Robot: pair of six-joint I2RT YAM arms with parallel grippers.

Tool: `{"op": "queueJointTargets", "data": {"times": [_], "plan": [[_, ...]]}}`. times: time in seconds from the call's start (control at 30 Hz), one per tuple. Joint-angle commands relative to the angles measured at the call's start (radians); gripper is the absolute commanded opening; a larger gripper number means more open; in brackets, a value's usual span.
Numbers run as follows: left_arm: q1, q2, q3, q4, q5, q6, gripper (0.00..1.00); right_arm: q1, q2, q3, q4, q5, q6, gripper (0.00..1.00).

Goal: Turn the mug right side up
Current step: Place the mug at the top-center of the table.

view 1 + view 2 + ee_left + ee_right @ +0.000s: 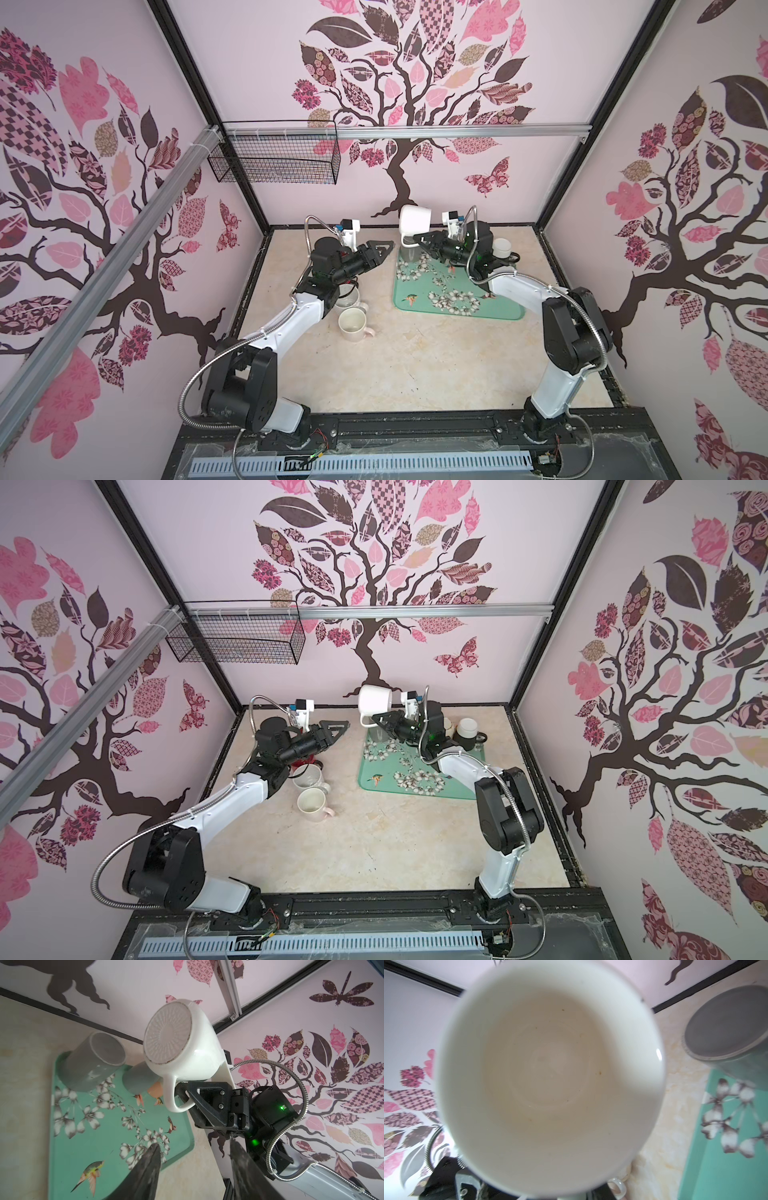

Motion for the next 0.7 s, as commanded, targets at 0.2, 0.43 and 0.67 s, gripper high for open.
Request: {"op": "queueJointTargets", "data": {"times": [0.2, 0.43, 0.67], "plan": [[0.149, -0.184, -0.084, -0.4, -0.059, 0.293, 0.57, 0.166, 0.154, 0.364, -0.429, 0.412, -0.567, 0.0], [0.149, -0.229, -0.041, -0.63, -0.14, 0.467, 0.56, 0.221, 0.38, 0.611, -0.535, 0.52, -0.704, 0.0], [0.15, -0.239, 0.007, -0.743, -0.215, 0.557, 0.55, 0.251, 0.542, 0.825, -0.628, 0.572, -0.804, 0.0]]}}
